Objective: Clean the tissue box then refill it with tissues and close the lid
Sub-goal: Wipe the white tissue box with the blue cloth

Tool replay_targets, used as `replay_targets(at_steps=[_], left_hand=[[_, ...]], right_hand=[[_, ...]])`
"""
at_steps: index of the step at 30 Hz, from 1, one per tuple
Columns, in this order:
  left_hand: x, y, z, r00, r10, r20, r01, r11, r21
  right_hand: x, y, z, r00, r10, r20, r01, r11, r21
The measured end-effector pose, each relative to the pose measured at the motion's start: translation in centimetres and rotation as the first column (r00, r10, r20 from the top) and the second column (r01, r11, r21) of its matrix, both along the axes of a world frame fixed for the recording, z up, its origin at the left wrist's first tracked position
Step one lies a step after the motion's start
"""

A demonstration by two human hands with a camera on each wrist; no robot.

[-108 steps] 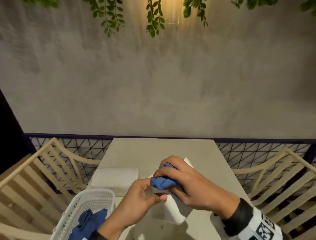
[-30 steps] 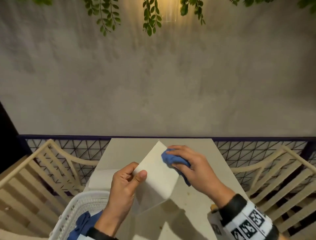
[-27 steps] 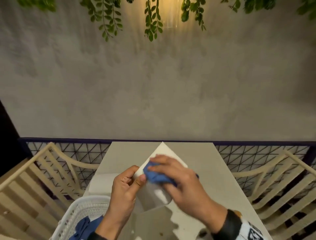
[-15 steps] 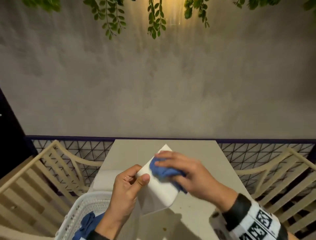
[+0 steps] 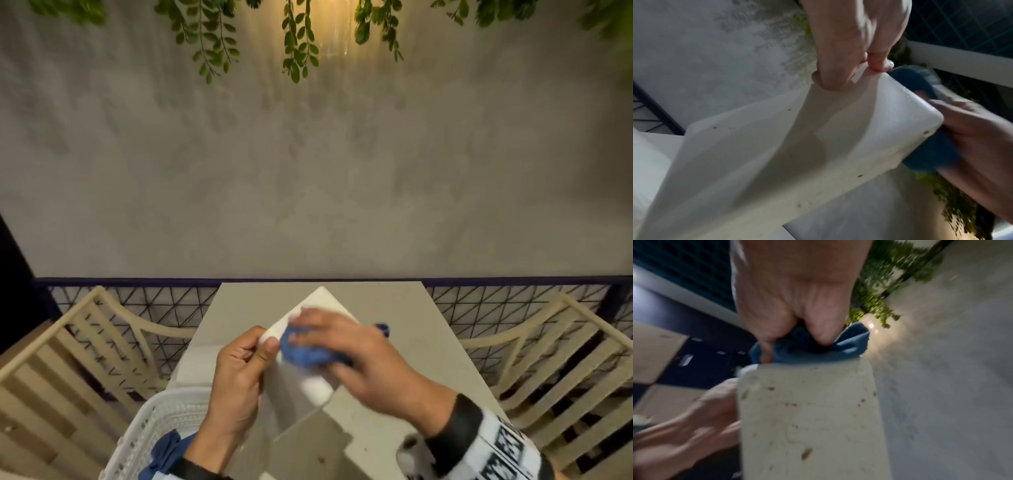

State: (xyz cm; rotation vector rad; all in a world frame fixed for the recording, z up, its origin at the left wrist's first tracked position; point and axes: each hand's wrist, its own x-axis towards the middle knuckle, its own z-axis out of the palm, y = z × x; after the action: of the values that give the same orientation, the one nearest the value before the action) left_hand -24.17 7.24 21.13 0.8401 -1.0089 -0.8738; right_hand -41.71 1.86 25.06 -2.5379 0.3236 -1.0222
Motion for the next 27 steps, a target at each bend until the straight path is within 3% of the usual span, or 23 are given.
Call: replay_targets(at_steps=[2,3,6,7,9,12,15,17,20,24,27], left_hand=[[0.9,0.2,0.3,1.000,-0.003,0.002,0.003,1.000,0.000],[1.0,0.4,0.3,0.999,-0.002,0.049,0.002,1.000,0.004],[0.2,0.3,-0.2,0.993,-0.024,0.112,0.020,0.999,0.042],[-0.2,0.1,-0.2,0.995,-0.018,0.102,0.013,0.999,0.044],[-0.4,-0.3,-0.2,0.999,0.000,0.044,-0.002,1.000,0.028],[0.5,-0.3,-0.2,1.000,-0.024,-0.003,0.024,1.000,0.016],[0.6,0.4,-0.6,0.996,-0.093,0.007,0.092,0.995,0.041],[0.4,0.6,-0.4,0.991,-0.125,-0.051,0.126,0.992,0.031],[0.6,1.0,0.7,0.976,-0.140,-0.169,0.145,0.989,0.020],[0.8,1.5,1.7,0.972,-0.122,-0.201,0.130,0.991,0.030],[0.8,1.6,1.7,0.955,-0.121,-0.270,0.129,0.992,0.012]], right_hand=[[-2.0,0.4,-0.9,0.981,0.141,-0.134,-0.147,0.988,-0.035],[-3.0,-0.4,-0.9,0.985,0.114,-0.133,-0.114,0.993,0.003],[-2.9,-2.5,-0.4,0.975,-0.219,0.043,0.214,0.972,0.092],[-1.8,-2.1,0.1,0.960,-0.259,0.102,0.250,0.964,0.095],[0.1,-0.2,-0.1,0.988,-0.125,0.089,0.123,0.992,0.033],[-1.6,1.2,-1.5,0.989,0.115,-0.088,-0.122,0.990,-0.072],[-2.9,-1.2,-1.0,1.000,-0.027,0.004,0.026,0.997,0.073],[-2.4,-2.2,0.1,0.982,-0.144,0.125,0.100,0.948,0.302],[-1.4,-3.1,1.2,0.965,-0.105,0.239,-0.059,0.804,0.591],[-1.3,-3.5,1.8,0.958,-0.019,0.285,-0.188,0.711,0.678],[-1.3,-3.1,1.4,0.951,0.048,0.305,-0.246,0.714,0.656]])
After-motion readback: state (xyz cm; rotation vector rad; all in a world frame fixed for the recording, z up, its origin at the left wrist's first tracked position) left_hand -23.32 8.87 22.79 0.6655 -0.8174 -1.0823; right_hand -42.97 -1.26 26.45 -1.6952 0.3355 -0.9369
